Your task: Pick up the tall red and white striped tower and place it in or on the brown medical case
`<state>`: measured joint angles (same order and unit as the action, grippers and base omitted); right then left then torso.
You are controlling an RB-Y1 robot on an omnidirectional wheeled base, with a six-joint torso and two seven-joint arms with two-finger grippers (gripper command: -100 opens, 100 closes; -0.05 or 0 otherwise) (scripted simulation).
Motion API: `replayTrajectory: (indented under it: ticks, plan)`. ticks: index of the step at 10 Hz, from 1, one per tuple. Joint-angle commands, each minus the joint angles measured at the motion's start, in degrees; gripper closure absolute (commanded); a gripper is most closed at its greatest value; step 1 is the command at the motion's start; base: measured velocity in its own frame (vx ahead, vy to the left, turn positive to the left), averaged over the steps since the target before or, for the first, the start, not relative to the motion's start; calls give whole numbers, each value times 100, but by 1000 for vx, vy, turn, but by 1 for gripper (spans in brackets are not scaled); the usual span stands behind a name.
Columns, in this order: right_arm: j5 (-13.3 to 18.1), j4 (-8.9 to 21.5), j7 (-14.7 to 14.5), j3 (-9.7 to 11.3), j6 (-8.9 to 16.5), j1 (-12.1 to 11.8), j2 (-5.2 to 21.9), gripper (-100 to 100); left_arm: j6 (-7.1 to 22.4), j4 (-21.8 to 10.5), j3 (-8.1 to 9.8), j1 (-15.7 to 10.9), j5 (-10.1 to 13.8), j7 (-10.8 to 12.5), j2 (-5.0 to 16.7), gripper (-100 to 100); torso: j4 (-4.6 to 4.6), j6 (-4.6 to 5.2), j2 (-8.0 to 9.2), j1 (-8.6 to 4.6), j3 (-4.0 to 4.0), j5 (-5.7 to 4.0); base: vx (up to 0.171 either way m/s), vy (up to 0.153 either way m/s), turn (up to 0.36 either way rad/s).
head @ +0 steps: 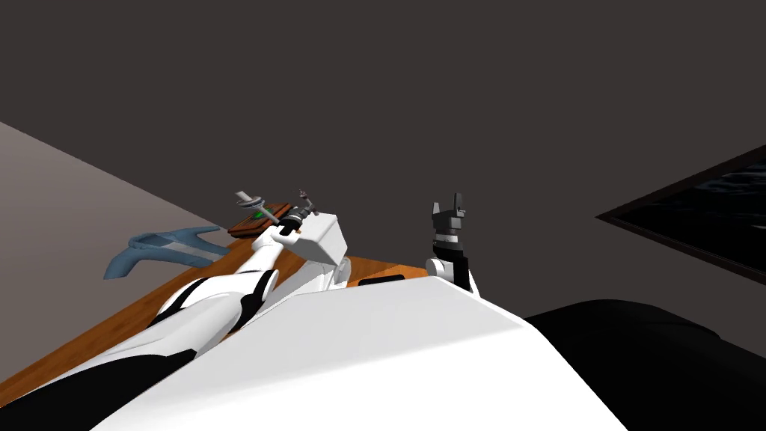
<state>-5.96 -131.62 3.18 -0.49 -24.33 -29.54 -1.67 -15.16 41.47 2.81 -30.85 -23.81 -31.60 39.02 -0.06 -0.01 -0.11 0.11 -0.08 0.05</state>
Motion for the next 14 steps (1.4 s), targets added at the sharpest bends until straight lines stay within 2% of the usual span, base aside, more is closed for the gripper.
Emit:
replayTrajectory:
  ticks: [1,3,5,6,8,9,10,11,14]
  plan:
    - [0,0,0,0,0,0,0,0,13,25,168,156,62,-24,150,-100,0,0,0,0,0,0,-23,-11,-292]
    - [0,0,0,0,0,0,0,0,13,-9,168,156,62,-24,150,-100,-3,7,-14,6,-9,2,-18,1,-69]
    - [0,0,0,1,0,1,0,0,57,82,506,473,178,-58,426,-100,-4,8,-12,6,-8,2,-37,-5,-333]
    - [0,0,0,1,0,2,0,0,57,82,506,473,178,-58,426,-100,-2,10,-3,5,-3,2,-46,-1,-183]
    - [0,0,0,0,0,1,0,0,102,138,814,789,295,-91,702,-100,0,7,0,8,-1,2,-50,0,-335]
    - [0,0,0,1,0,1,0,0,102,138,844,789,295,-91,702,-100,0,6,4,8,1,3,-44,-7,-158]
    - [0,0,0,0,0,0,0,0,200,288,786,834,294,-44,682,-100,0,2,-1,7,-1,2,-15,-3,-7]
    - [0,0,0,0,0,0,0,0,186,267,791,826,295,-50,688,100,-2,1,-10,8,-6,3,0,0,0]
    - [0,0,0,-1,0,-1,0,0,187,270,791,827,295,-49,688,100,-5,1,-19,10,-12,3,0,0,0]
